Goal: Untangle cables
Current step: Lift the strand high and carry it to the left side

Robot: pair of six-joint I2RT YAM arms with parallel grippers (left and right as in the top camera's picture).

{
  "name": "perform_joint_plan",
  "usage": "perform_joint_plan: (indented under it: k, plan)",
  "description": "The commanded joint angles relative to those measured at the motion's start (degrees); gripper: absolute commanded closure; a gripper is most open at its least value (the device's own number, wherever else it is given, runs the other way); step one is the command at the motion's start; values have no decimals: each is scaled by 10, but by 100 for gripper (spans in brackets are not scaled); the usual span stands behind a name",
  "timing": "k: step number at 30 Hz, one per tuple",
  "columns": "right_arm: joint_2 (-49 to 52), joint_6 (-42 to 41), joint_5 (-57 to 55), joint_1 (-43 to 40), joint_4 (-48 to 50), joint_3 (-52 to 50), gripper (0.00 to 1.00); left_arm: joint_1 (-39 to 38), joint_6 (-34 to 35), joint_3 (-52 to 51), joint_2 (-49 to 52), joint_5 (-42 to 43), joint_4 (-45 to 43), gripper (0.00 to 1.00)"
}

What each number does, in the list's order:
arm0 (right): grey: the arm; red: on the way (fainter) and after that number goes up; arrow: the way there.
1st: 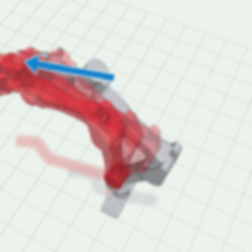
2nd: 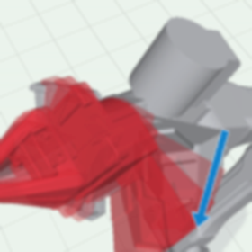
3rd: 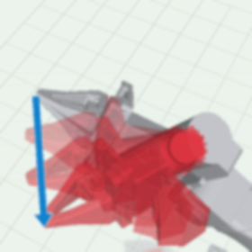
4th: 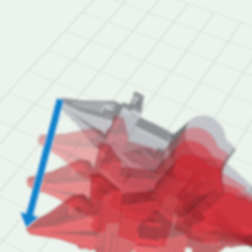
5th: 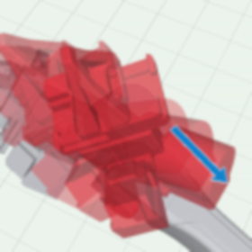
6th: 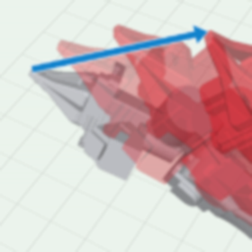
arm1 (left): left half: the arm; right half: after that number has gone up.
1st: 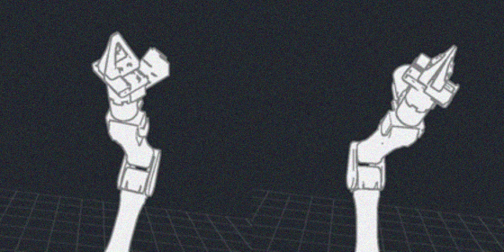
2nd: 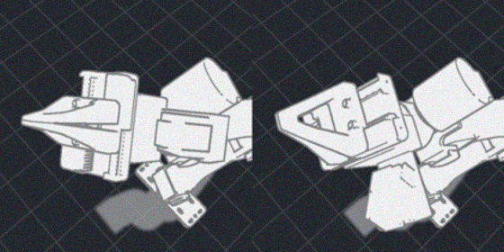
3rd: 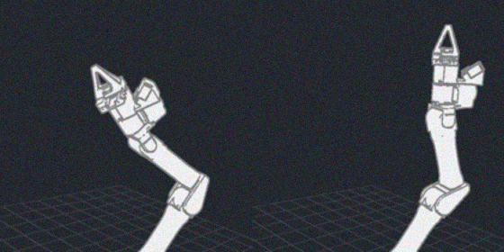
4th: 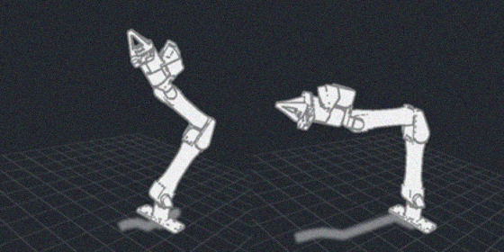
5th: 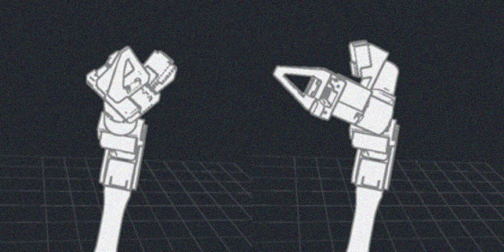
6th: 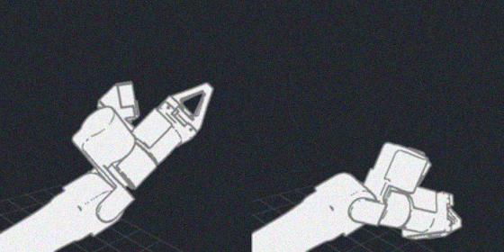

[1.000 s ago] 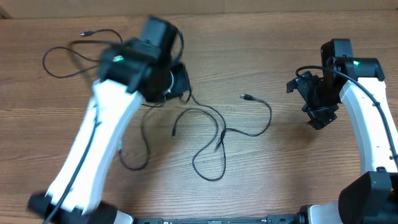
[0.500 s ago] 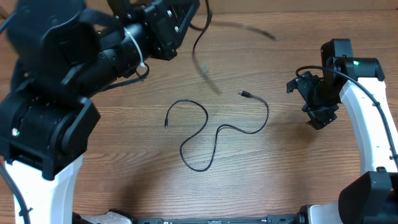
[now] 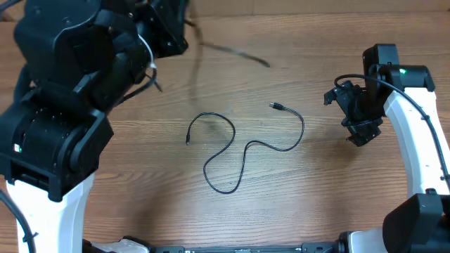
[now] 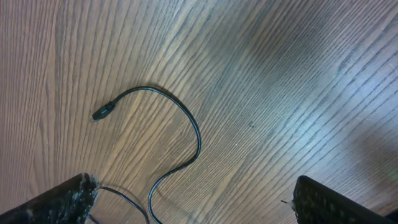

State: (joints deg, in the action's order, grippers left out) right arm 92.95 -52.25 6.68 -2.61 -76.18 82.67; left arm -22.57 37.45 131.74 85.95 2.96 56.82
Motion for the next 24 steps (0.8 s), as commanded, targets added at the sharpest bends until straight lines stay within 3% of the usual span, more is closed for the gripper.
perform_joint_plan:
  k: [1,11,14,20,24]
  plan:
    - [-5,2,-2,-1,0,10,0,20,-21,8,8,-139,13,96]
    - [-5,2,-2,-1,0,10,0,117,1,8,9,-144,36,96]
    - [-5,2,-2,-1,0,10,0,171,40,7,10,-181,68,96]
    - [-5,2,-2,-1,0,10,0,271,51,7,20,-263,120,96]
    - [-5,2,-2,-1,0,10,0,347,105,7,41,-342,181,96]
